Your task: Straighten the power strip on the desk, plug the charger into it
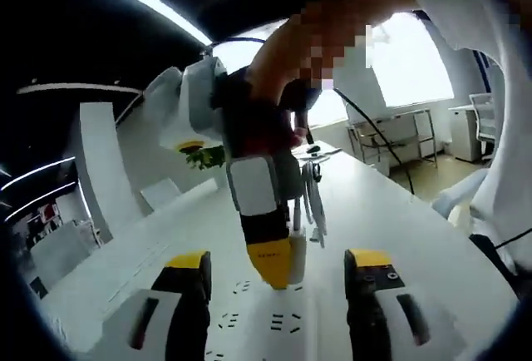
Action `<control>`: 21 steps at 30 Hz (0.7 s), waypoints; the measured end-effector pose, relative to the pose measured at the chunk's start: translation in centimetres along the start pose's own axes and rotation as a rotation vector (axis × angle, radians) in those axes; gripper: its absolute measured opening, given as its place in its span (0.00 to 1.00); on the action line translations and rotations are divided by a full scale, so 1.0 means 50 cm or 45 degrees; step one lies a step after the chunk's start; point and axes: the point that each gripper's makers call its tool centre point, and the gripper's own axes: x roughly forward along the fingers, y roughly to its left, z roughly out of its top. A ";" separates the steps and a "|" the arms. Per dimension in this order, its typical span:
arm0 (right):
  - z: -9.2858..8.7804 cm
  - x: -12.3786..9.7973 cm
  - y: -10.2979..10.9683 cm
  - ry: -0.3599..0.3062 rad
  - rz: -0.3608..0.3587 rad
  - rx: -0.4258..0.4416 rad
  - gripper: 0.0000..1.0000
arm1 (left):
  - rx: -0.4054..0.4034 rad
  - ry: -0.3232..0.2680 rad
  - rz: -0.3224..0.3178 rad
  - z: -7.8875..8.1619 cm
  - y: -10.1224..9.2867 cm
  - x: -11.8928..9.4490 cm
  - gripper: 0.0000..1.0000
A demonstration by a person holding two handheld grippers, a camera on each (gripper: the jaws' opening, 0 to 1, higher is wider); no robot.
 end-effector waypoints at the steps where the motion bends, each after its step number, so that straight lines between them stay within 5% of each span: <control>1: 0.001 0.000 0.000 -0.001 -0.006 0.016 0.28 | 0.008 0.001 0.003 0.001 0.000 0.002 0.64; 14: -0.014 -0.002 0.011 -0.031 -0.050 0.021 0.28 | 0.019 0.033 0.030 -0.015 0.004 0.016 0.59; 17: -0.017 -0.003 0.013 -0.032 -0.049 0.015 0.28 | -0.047 -0.060 0.042 0.008 0.004 0.025 0.61; 21: -0.021 -0.003 0.015 -0.032 -0.050 -0.004 0.28 | -0.017 -0.054 0.088 0.011 0.022 0.013 0.55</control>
